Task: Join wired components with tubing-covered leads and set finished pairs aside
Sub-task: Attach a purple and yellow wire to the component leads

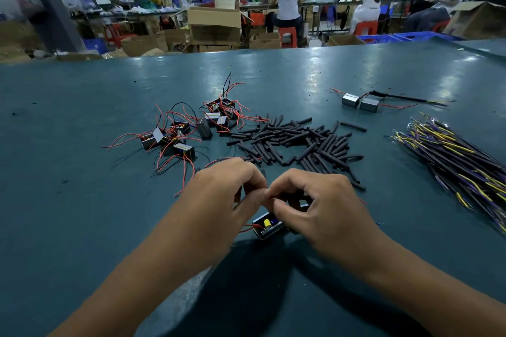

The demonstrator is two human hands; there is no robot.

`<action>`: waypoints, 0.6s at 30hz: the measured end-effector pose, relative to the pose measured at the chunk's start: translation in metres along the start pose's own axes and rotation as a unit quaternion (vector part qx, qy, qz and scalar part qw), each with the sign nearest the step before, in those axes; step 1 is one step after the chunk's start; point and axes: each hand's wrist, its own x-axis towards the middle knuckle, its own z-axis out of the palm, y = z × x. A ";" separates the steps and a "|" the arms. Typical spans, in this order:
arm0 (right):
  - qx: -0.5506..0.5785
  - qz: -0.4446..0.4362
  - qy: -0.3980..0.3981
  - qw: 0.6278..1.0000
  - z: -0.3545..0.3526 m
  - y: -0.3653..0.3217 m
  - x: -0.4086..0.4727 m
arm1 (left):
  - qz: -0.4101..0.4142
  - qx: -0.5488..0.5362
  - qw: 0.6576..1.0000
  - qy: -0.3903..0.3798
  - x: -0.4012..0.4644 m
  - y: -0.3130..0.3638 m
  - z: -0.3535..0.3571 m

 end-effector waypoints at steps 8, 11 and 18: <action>-0.005 -0.028 -0.029 0.999 0.001 0.001 0.001 | 0.330 0.301 0.886 -0.123 0.020 -0.009 -0.037; -0.006 -0.032 -0.027 0.999 0.000 0.000 0.001 | 0.349 0.323 0.868 -0.142 0.024 -0.005 -0.037; -0.024 -0.033 0.006 0.999 0.005 -0.002 -0.002 | 0.127 0.150 0.972 -0.130 0.011 0.006 -0.022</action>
